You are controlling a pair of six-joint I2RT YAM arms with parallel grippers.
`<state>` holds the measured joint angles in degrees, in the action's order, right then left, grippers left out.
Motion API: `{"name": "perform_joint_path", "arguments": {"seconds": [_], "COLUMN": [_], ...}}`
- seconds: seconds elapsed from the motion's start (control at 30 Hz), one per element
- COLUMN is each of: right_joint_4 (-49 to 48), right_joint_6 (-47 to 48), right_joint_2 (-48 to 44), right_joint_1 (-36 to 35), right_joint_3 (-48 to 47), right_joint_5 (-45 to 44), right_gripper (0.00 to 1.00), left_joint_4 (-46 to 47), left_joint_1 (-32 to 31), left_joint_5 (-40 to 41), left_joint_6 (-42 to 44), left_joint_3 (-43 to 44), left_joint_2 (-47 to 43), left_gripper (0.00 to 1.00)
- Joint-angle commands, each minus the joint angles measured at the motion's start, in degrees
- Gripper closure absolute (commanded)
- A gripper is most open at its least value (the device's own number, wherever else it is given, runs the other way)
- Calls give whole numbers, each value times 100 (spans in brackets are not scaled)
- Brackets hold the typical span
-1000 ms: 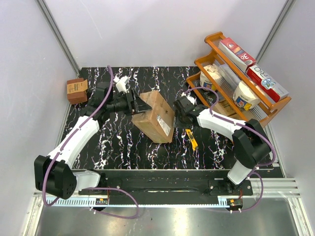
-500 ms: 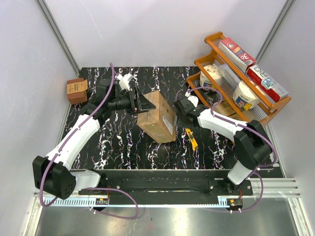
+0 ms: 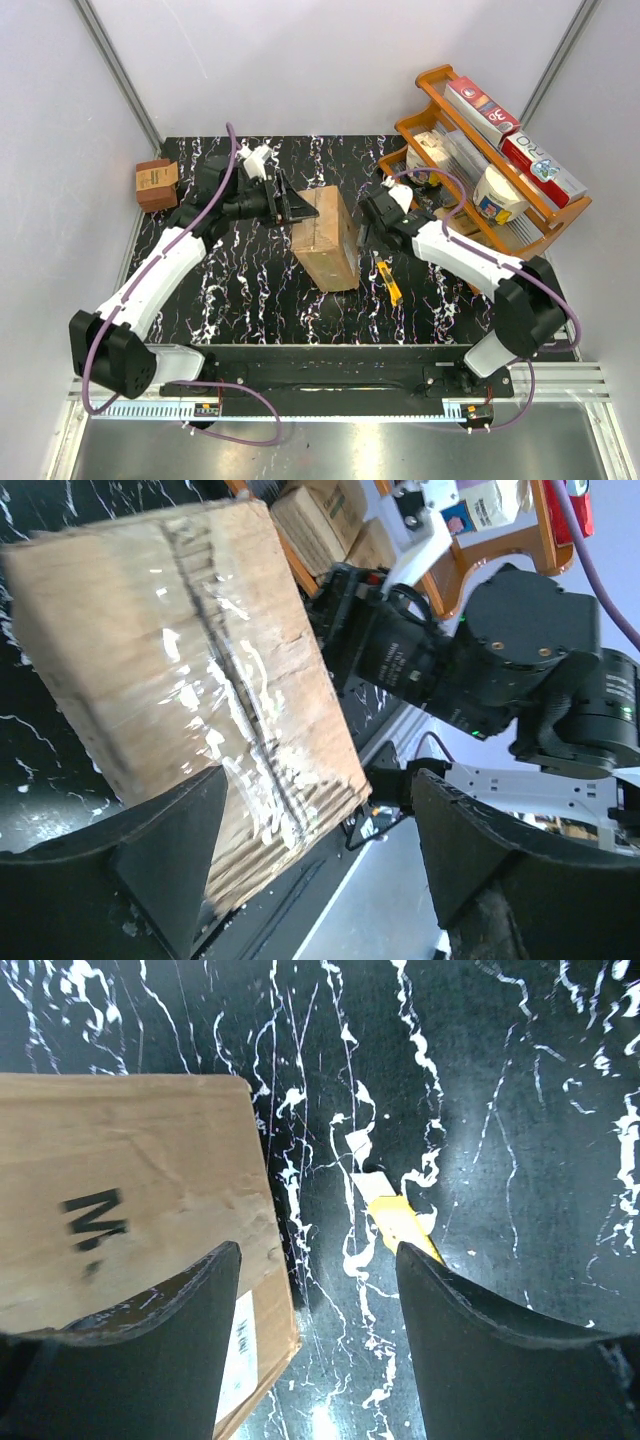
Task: Unpack the express box
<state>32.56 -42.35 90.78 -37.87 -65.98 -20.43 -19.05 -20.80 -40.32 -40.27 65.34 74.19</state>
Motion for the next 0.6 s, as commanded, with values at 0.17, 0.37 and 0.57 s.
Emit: {"name": "perform_joint_path", "arguments": {"seconds": [0.17, 0.37, 0.57], "right_joint_4": [137, -214, -750], "right_joint_6": [-19, -2, 165], "right_joint_2": [-737, -553, -185], "right_joint_1": [473, 684, 711], "right_joint_3": [93, 453, 630], "right_joint_5": [-305, 354, 1268], "right_gripper": [29, 31, 37], "left_joint_4": [-28, -872, -320], "left_joint_1": [-30, -30, -30], "left_joint_5": [1120, 2976, 2565], "left_joint_6": [292, 108, -51], "left_joint_3": [137, -300, -1031], "left_joint_2": [-783, -670, 242], "left_gripper": [19, 23, 34]}}
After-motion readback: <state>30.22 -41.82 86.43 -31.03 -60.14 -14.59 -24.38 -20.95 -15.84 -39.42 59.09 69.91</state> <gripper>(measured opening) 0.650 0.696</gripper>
